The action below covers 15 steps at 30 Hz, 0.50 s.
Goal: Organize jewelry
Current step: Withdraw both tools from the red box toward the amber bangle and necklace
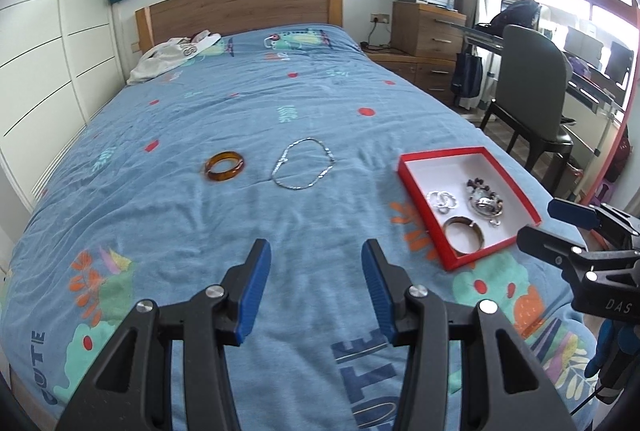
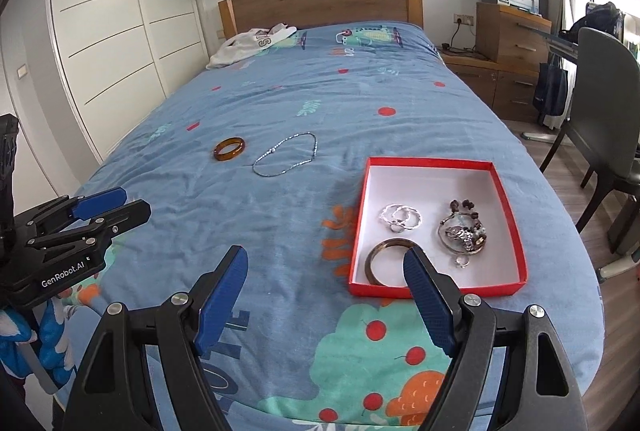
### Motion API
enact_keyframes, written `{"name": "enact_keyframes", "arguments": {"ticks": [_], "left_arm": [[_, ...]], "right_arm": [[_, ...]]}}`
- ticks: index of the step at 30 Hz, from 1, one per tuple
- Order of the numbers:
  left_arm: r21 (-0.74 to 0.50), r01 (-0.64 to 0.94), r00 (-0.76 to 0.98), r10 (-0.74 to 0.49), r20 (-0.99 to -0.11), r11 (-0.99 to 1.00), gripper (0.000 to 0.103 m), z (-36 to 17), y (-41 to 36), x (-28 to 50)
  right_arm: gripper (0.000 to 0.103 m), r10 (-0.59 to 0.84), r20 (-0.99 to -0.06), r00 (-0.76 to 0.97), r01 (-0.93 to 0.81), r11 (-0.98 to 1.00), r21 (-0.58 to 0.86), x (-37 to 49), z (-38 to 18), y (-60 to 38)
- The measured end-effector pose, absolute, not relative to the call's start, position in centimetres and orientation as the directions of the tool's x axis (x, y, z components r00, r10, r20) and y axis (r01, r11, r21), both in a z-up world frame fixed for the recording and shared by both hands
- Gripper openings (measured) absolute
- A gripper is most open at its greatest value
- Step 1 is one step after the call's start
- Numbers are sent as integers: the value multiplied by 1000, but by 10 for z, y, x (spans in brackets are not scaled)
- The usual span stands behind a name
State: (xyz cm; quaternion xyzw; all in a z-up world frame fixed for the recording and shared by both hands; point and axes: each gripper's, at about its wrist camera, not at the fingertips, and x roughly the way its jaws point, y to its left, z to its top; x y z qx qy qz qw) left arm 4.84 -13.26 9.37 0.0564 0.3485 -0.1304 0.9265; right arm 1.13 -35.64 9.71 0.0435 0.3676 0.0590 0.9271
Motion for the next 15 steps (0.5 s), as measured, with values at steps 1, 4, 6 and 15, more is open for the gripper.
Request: {"name": "enact_keyframes", "arguments": {"ticks": [1, 4, 6, 15], "left_arm": [[15, 272, 725, -194, -661, 962, 45, 93, -127, 49], [18, 247, 731, -174, -659, 969, 45, 90, -108, 52], [9, 237, 733, -172, -658, 972, 45, 89, -95, 54], [-8, 186, 740, -145, -657, 983, 48, 81, -51, 70]], "right_arm": [[79, 147, -681, 717, -82, 989, 127, 14, 95, -351], [80, 150, -696, 702, -93, 989, 119, 20, 92, -336], [81, 154, -702, 695, -103, 988, 115, 25, 90, -325], [88, 181, -724, 666, -155, 983, 103, 50, 86, -277]]}}
